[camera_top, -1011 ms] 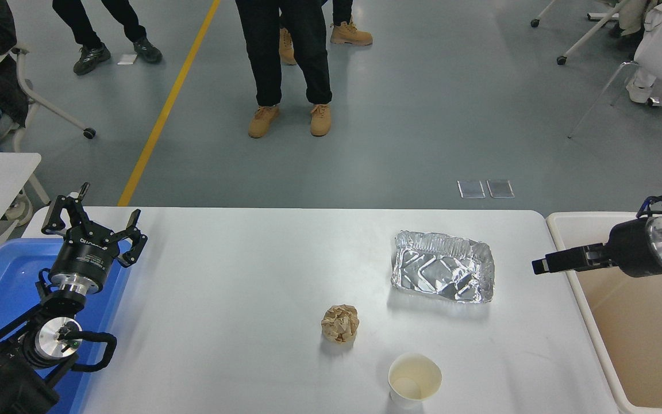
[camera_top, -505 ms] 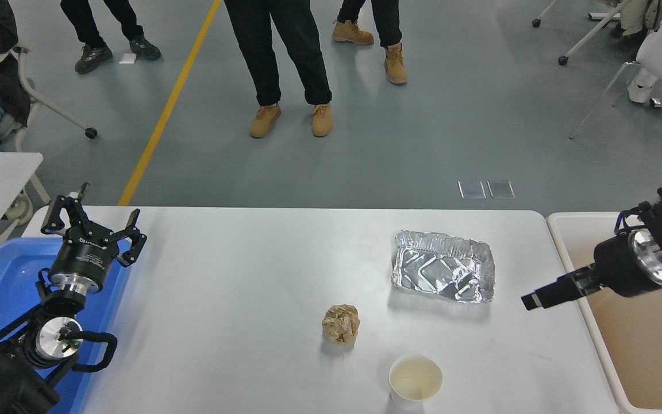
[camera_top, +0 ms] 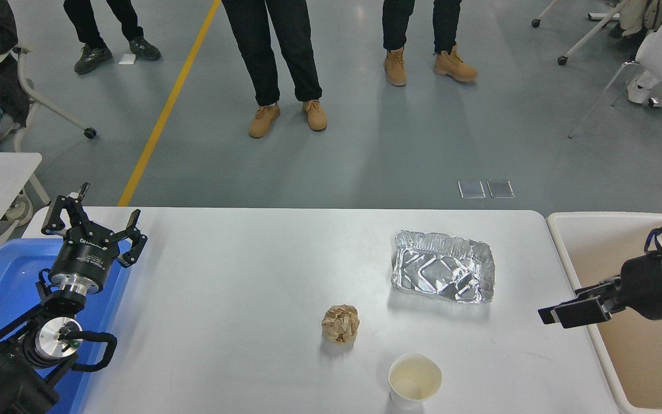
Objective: Clean the table surface
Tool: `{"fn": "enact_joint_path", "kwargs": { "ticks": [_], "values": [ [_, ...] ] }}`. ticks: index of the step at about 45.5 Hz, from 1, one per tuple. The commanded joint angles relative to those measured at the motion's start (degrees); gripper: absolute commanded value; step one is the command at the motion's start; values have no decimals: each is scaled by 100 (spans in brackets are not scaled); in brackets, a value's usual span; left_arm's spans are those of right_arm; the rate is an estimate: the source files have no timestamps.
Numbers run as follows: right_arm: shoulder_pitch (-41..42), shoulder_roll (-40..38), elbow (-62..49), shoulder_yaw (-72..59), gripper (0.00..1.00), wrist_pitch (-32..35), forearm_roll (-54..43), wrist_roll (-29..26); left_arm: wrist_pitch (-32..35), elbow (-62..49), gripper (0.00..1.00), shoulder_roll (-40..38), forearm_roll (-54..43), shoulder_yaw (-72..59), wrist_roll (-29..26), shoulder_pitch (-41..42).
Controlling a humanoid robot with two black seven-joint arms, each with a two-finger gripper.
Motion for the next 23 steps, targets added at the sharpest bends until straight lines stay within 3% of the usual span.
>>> {"fn": "enact_joint_path", "kwargs": {
  "ticks": [1,14,23],
  "values": [
    [5,-77,546,42,98,-153,1050,-415,-1,0,99,0,0,6,0,-1],
    [-434,-104,802,59,98,-153,1420,-415,-1,0,99,0,0,-3,0,-1],
    [-803,72,776,68,98,-548,2316,-503,-1,0,99,0,0,6,0,-1]
  ]
}}
